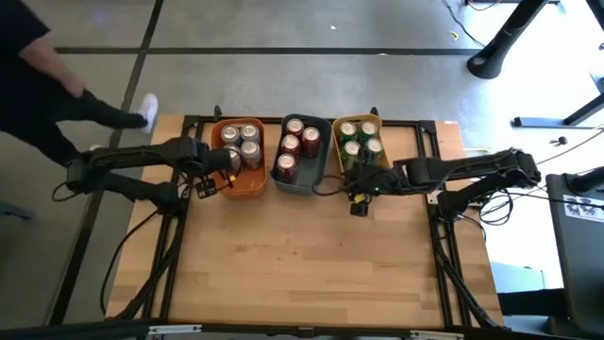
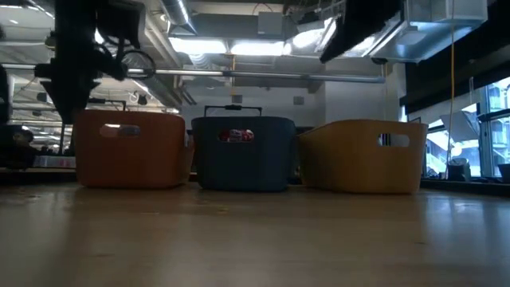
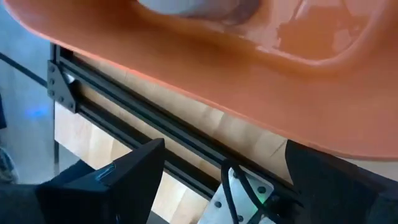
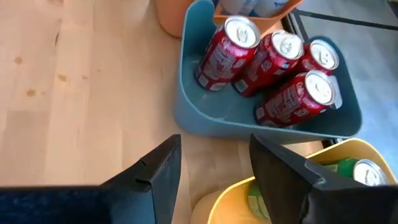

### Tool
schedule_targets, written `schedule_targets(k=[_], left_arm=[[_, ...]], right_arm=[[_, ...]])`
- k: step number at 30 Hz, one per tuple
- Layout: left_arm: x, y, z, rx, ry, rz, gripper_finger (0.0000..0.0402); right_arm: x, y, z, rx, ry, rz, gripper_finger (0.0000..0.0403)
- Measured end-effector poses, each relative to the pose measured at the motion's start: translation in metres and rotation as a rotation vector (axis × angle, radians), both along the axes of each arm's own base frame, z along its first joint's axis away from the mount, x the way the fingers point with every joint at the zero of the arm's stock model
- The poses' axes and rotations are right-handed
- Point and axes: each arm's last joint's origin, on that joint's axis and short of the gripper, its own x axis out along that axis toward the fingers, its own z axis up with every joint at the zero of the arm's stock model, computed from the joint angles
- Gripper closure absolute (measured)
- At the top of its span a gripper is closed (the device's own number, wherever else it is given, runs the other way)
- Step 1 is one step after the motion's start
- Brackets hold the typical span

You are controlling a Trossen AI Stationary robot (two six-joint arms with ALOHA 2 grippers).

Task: Sort soda cans
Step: Move the bins close to each other

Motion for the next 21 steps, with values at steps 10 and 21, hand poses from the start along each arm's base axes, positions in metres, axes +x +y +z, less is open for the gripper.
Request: schedule_targets(k=[10,21], left_arm=[[0.001,0.03,-0.015,0.001,0.052,0.121,0.0082],[0.025,0.051,-0.034,-0.007,0.077,-0.026,0.0082]], right_arm=[[-0.003,-0.006,-0.048,-0.098,0.073,-0.001,0.0213],[-0.007,-0.005,-0.065,-0.049,0.101,0.005,0.0213]])
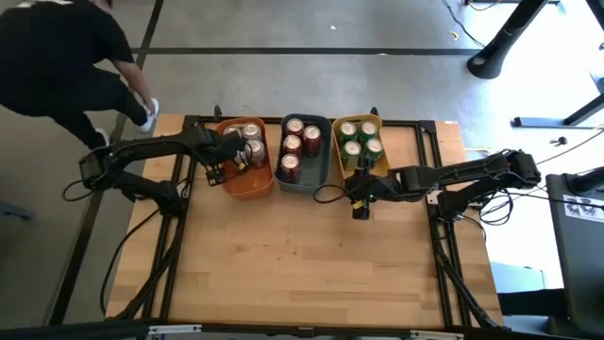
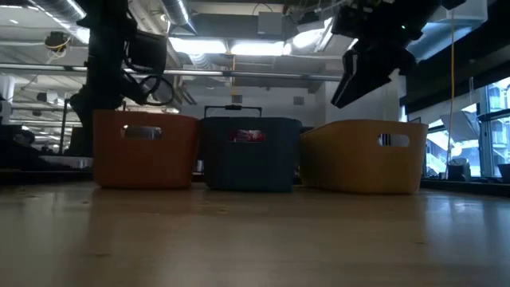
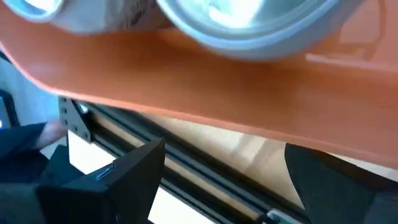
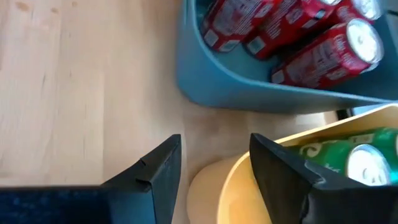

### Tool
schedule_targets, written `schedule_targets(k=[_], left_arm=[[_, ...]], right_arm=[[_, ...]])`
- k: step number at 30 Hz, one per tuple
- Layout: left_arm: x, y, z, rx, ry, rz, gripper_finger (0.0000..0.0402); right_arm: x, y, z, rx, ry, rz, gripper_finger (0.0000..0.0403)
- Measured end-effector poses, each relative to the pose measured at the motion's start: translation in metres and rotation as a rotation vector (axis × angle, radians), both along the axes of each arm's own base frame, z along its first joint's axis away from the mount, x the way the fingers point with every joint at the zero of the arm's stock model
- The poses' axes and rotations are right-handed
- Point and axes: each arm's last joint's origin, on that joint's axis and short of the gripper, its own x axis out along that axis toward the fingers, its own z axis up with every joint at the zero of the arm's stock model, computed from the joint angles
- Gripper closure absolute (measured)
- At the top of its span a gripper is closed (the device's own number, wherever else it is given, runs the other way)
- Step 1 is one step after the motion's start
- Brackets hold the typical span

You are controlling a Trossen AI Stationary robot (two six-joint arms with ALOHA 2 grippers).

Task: Sort soda cans
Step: Move the bins close to each other

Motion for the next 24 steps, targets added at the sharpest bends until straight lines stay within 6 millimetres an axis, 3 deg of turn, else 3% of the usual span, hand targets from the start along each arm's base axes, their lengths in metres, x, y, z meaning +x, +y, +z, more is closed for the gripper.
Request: schedule_targets(k=[13,24], left_arm=[[0.022,0.016,0.001,0.107,-0.098,-0.243,0.0082],[0.023,0.032,0.003,0.159,-0.064,-0.389,0.0082]], right_arm=[[-0.002,0.0,-0.007,0.006,0.023,0.005,0.0213],[-0.002,0.0,-0.007,0.022,0.018,-0.003,0.0213]])
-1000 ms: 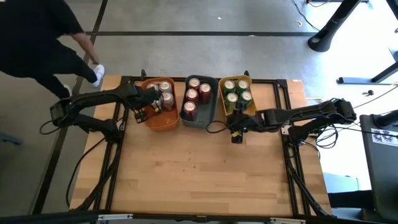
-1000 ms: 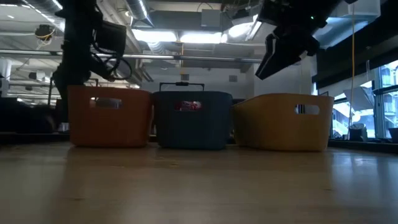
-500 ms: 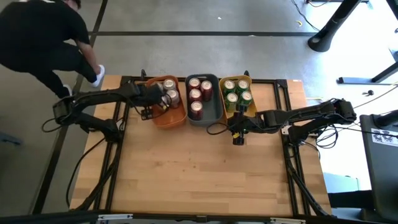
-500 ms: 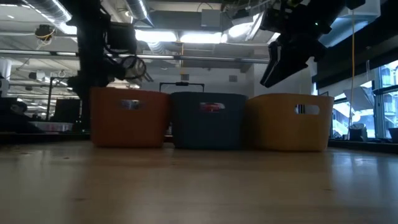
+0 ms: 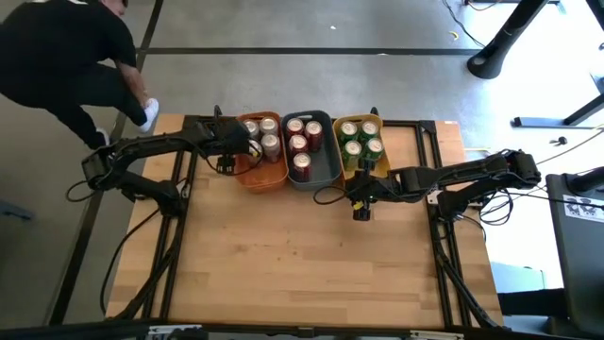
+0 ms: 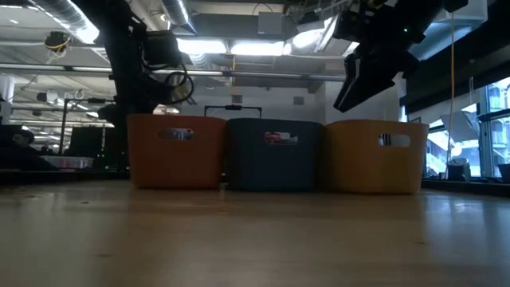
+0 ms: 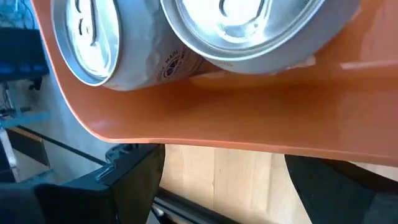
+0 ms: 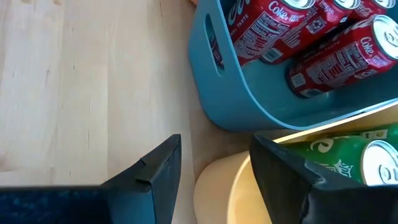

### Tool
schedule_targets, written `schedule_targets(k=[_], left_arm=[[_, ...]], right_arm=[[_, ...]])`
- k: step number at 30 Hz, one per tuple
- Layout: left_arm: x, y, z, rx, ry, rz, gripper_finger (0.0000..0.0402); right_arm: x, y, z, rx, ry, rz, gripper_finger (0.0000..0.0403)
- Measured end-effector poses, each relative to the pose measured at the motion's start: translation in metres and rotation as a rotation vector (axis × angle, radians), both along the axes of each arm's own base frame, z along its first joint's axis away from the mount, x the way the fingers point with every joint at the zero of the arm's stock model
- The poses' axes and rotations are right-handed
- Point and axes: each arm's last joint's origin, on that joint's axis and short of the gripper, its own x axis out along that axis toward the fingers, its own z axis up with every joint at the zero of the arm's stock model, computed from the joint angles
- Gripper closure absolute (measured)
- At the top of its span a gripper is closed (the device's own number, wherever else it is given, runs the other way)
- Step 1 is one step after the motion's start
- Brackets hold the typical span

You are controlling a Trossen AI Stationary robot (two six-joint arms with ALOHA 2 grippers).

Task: Sort soda cans
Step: Move the bins close to each other

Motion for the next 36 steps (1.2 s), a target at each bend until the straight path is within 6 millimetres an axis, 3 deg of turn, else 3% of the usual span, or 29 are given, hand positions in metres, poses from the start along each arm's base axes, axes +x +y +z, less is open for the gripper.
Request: schedule_targets(k=[9,19,36], left_arm=[[0.002,0.011,0.001,0.02,-0.036,-0.043,0.0082],[0.008,0.031,-0.017,0.018,0.029,-0.071,0.0082],[0.019,0.039,-0.022,0.056,-0.045,-0.074,0.0082]], right_arm=[[0.0,-0.002,0.0,-0.043,-0.004,-0.034,0.0213],[0.0,-0.002,0.0,-0.044,-0.003,-0.034,0.0213],[0.0,-0.004,0.002,-0.116,-0.016,-0.097,0.0213]])
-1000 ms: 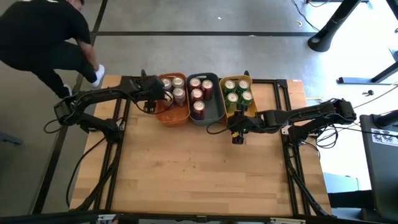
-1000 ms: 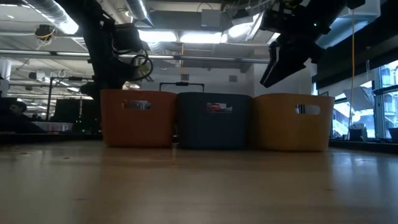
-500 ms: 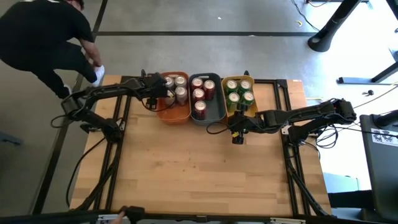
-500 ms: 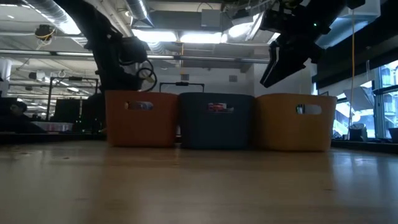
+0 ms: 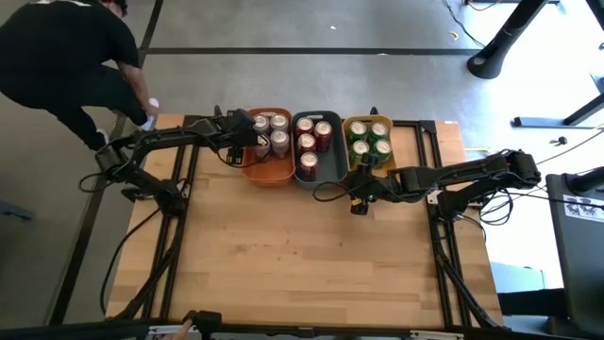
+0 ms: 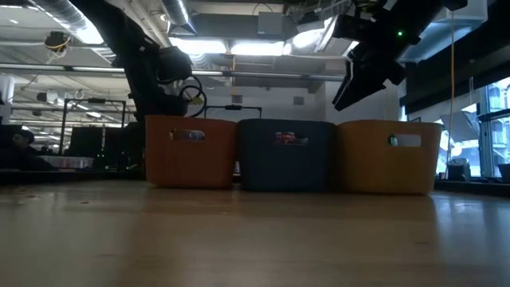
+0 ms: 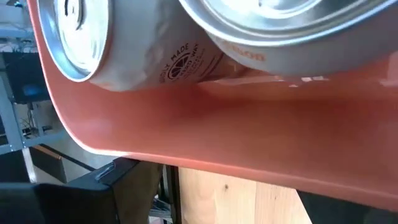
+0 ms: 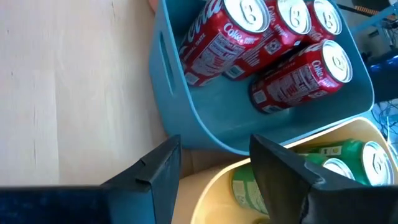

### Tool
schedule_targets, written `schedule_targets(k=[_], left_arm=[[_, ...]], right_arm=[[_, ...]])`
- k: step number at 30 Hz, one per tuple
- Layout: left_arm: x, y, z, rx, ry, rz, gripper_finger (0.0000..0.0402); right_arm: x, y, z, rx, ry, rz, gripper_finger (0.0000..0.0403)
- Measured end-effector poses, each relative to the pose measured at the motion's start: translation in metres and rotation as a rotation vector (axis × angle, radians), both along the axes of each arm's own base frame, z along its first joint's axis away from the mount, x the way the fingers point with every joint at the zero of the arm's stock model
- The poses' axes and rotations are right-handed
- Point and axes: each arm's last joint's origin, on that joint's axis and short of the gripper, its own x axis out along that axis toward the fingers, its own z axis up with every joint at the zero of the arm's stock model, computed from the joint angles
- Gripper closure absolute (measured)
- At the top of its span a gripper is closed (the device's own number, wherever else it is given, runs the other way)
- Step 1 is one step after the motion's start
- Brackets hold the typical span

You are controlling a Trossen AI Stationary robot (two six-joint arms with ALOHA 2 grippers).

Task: Sort soda cans
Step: Move the bins close to each other, then return to Home Position

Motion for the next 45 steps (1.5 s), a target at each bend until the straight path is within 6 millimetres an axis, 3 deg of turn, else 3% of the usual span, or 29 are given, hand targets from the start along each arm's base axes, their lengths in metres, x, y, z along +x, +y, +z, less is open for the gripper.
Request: schedule_targets(k=[7,14,23,28,34,42,45], left_arm=[[-0.005,-0.005,0.005,0.022,-0.002,0.102,0.0082],[-0.015,-0.024,0.022,0.007,-0.051,0.169,0.0082],[-0.035,-0.057,0.065,0.043,-0.299,0.203,0.0082],[-0.045,-0.078,0.083,-0.139,-0.567,0.223,0.0093],[-0.045,-0.1,0.104,-0.4,-0.868,0.121,0.0182],[-0.042,-0.135,0.124,-0.498,-1.069,-0.151,0.037],[-0.043,-0.147,0.122,-0.527,-1.162,-0.246,0.0392]], right_arm=[[-0.001,0.0,0.004,-0.002,-0.034,-0.009,0.0213],[-0.015,-0.001,0.028,0.023,-0.153,-0.015,0.0213],[-0.02,0.001,0.047,0.119,-0.283,0.069,0.0213],[-0.017,0.003,0.05,0.167,-0.327,0.12,0.0213],[-0.015,0.004,0.062,0.196,-0.442,0.164,0.0236],[-0.02,-0.006,0.069,0.367,-0.489,0.252,0.0356],[-0.024,-0.006,0.07,0.387,-0.512,0.269,0.0395]])
